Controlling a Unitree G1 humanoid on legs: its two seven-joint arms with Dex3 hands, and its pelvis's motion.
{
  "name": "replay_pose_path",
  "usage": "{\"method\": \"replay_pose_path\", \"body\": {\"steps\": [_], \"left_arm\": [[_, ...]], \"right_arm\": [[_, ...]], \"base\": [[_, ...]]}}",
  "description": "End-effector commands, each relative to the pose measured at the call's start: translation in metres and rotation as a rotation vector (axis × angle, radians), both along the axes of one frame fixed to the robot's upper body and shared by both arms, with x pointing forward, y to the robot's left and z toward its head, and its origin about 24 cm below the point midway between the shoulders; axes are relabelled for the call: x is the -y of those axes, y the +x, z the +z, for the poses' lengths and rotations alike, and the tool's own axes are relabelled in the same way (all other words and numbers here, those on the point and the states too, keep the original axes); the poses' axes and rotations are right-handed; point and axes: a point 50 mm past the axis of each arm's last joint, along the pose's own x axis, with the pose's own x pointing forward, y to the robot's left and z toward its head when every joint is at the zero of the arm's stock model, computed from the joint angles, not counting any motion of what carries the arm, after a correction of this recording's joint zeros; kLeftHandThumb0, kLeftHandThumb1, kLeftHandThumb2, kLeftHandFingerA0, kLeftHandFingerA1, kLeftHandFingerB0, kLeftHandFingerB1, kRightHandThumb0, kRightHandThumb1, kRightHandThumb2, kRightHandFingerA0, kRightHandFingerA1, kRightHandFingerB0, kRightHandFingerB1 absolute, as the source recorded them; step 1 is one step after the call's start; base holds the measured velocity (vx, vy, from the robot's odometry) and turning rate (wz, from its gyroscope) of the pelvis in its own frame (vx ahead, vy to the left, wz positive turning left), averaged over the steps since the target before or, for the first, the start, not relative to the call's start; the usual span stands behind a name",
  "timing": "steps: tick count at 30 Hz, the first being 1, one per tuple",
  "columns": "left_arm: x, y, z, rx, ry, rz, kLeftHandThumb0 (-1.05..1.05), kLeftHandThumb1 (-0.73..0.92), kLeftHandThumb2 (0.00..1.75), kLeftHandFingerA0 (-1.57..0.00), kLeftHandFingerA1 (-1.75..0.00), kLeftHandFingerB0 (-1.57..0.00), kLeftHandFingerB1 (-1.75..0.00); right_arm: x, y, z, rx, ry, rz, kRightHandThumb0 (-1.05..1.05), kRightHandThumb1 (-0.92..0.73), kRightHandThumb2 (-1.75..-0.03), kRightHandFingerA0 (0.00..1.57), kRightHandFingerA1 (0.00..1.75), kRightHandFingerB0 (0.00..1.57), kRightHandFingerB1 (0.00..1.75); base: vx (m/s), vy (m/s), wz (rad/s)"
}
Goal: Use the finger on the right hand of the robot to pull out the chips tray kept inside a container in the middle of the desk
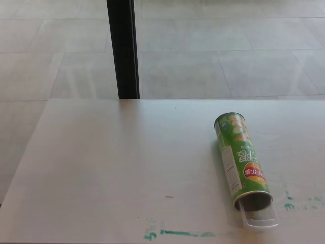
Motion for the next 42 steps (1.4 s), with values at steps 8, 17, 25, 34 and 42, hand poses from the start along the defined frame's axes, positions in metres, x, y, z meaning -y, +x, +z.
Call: {"method": "replay_pose_path", "body": {"steps": [8,17,25,34,42], "left_arm": [[-0.005,0.001,0.005,0.032,-0.024,-0.001,-0.45,0.69,0.60,-0.62,-0.67,-0.57,-0.56],[-0.005,0.004,0.006,0.035,-0.023,-0.007,-0.44,0.70,0.61,-0.62,-0.66,-0.57,-0.55],[-0.006,0.003,0.007,0.027,-0.009,-0.017,-0.45,0.70,0.60,-0.65,-0.67,-0.59,-0.55],[-0.005,0.005,0.007,0.030,-0.011,-0.026,-0.47,0.74,0.62,-0.60,-0.66,-0.58,-0.56],[-0.005,0.004,0.006,0.023,-0.012,-0.026,-0.49,0.74,0.62,-0.62,-0.66,-0.60,-0.56]], "right_arm": [[0.025,0.018,0.044,0.247,-0.093,-0.054,-0.24,-0.68,-0.60,0.66,0.59,0.34,0.38],[0.010,0.079,0.141,0.744,-0.237,0.073,-0.19,-0.65,-0.59,0.73,0.60,0.28,0.33],[-0.041,0.121,0.204,0.934,-0.273,0.363,-0.21,-0.60,-0.57,0.78,0.67,0.30,0.35],[-0.094,0.141,0.209,0.807,-0.216,0.705,-0.12,-0.67,-0.58,0.81,0.87,0.22,0.36],[-0.122,0.146,0.196,0.709,-0.204,0.847,-0.16,-0.63,-0.58,0.85,1.06,0.30,0.37]], "base": [[0.00,0.000,0.00],[0.00,0.000,0.00],[0.00,0.000,0.00],[0.00,0.000,0.00],[0.00,0.000,0.00]]}}
